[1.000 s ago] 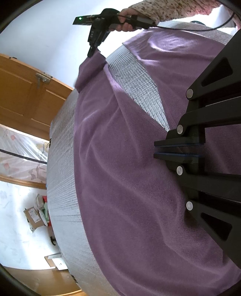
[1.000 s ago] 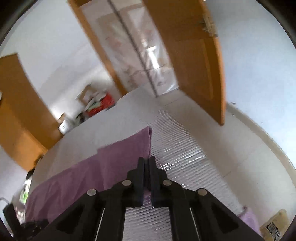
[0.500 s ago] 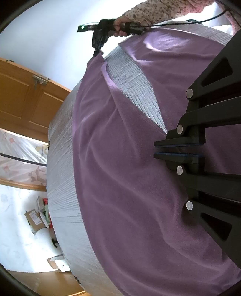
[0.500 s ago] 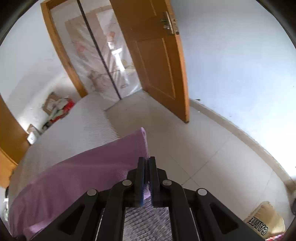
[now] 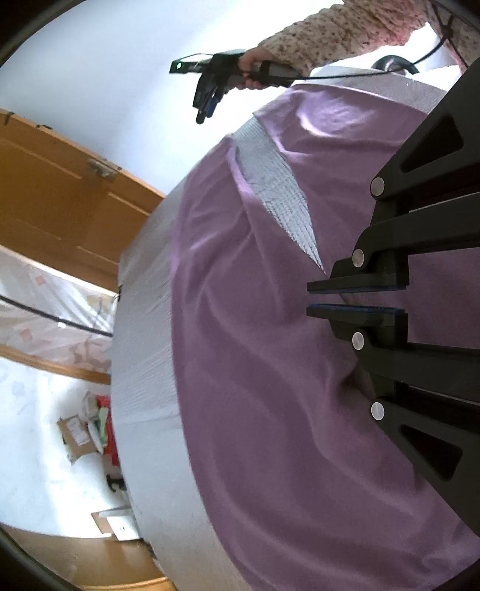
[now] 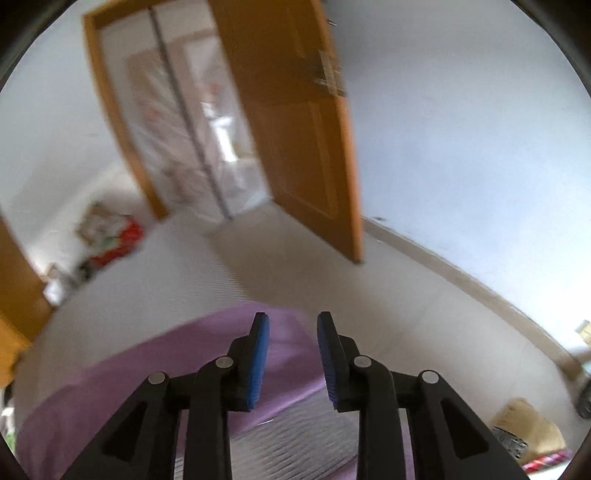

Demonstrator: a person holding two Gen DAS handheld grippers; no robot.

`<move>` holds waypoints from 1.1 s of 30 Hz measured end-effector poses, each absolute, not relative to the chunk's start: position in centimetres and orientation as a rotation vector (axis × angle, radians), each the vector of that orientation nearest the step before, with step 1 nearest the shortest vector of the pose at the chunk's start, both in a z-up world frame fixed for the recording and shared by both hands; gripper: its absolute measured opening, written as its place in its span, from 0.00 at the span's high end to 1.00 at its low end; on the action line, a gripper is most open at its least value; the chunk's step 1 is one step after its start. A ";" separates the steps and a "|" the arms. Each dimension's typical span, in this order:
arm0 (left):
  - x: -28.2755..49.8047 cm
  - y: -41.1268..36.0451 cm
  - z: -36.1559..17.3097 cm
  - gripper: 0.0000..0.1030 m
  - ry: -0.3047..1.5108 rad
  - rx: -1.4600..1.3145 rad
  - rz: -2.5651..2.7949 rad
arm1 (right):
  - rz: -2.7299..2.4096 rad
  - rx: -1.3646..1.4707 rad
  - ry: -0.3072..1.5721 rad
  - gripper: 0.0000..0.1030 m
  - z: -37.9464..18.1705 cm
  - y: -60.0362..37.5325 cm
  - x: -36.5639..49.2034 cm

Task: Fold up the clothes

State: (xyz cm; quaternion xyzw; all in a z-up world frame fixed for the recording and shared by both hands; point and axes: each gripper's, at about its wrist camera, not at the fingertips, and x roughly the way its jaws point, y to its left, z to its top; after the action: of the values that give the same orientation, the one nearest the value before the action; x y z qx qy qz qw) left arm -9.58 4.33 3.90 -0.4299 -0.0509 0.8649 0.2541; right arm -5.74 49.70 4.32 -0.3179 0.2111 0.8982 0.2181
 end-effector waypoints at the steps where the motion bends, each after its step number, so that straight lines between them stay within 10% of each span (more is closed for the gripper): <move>1: -9.3 3.8 4.1 0.83 -0.146 -1.168 2.365 | 2.524 -0.888 0.572 0.73 4.9 48.6 -5.7; 19: -4.2 -9.9 2.0 0.83 -0.495 -1.341 2.618 | 3.157 -1.530 0.148 0.73 2.6 17.2 -6.4; 33: -3.4 -14.4 0.2 0.83 -0.684 -1.323 2.603 | 3.059 -1.559 0.069 0.74 0.3 12.3 -6.8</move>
State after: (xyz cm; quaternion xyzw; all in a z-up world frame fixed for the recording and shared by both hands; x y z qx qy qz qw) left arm -3.35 -14.39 0.18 -0.4400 -0.2274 0.8658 0.0712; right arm -6.75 12.33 0.31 -0.4492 0.0198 0.8812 -0.1459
